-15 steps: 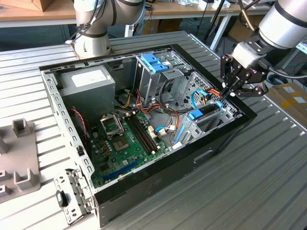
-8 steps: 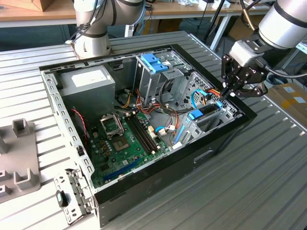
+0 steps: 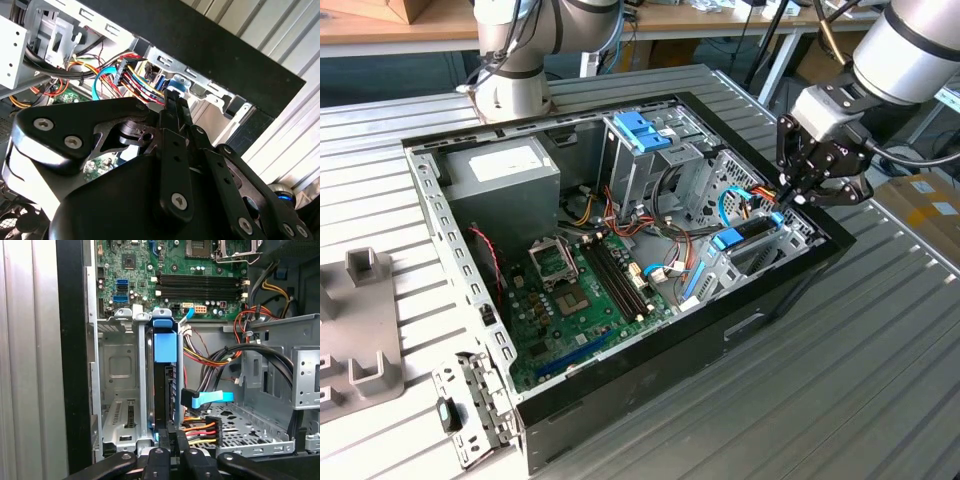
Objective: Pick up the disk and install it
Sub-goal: 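Insert the first disk wire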
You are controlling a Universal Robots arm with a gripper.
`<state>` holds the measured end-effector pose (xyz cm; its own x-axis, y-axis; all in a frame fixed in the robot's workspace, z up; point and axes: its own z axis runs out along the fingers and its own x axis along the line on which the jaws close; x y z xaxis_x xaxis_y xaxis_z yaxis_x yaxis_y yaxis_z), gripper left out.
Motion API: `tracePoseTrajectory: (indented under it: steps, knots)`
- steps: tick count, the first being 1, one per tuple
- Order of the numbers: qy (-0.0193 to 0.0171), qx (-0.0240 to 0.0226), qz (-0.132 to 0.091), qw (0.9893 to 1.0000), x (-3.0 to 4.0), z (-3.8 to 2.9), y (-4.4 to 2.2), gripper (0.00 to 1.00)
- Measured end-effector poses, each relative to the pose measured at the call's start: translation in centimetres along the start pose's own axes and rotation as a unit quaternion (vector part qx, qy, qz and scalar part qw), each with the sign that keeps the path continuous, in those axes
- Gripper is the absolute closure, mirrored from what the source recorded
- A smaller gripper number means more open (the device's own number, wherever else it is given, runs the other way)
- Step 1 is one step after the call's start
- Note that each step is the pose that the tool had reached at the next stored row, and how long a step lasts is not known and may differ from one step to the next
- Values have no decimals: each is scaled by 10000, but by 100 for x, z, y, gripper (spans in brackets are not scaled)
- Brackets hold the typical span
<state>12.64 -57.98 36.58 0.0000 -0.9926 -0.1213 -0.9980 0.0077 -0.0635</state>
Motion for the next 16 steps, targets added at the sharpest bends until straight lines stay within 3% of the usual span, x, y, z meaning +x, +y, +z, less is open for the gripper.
tracePoseTrajectory:
  steps: [3, 16]
  knots:
    - [0, 0, 3, 10000, 2, 11, 41, 83]
    - [9, 18, 146, 9999, -42, 58, 86, 83]
